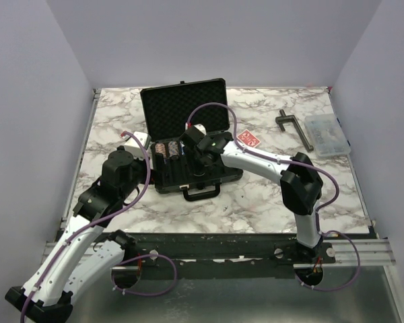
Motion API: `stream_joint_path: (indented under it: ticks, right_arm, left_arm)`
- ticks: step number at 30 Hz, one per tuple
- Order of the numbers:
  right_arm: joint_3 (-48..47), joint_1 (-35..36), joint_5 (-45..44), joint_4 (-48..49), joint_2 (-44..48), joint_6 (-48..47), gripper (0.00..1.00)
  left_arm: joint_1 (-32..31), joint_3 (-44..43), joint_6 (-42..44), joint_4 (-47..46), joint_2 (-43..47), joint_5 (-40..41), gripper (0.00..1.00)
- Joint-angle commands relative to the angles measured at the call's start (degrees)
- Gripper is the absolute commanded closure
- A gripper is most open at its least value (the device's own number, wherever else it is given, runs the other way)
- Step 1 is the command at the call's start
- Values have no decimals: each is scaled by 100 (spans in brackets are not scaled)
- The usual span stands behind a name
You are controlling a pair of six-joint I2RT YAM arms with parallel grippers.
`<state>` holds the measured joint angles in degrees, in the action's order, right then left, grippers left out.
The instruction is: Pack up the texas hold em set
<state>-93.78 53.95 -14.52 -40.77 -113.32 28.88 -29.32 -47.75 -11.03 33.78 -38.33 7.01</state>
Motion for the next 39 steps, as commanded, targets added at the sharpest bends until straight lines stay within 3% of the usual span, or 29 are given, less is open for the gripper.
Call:
stream_joint_path:
  ticks: [1,27,35,39]
  right_arm:
    - [-229,19,-197,22,-234,-39,99]
    - [-211,21,-112,-437,-718,118,99]
    - [-74,19,119,-561,-543,226,90]
    - [-181,20,169,-753,-506,236,74]
  left_arm:
    - [5,54,57,-65,58,143,10]
    - [5,61,61,-75,53,143,10]
    - [5,64,66,-77,61,136,10]
    - [5,57,66,-78,55,143,10]
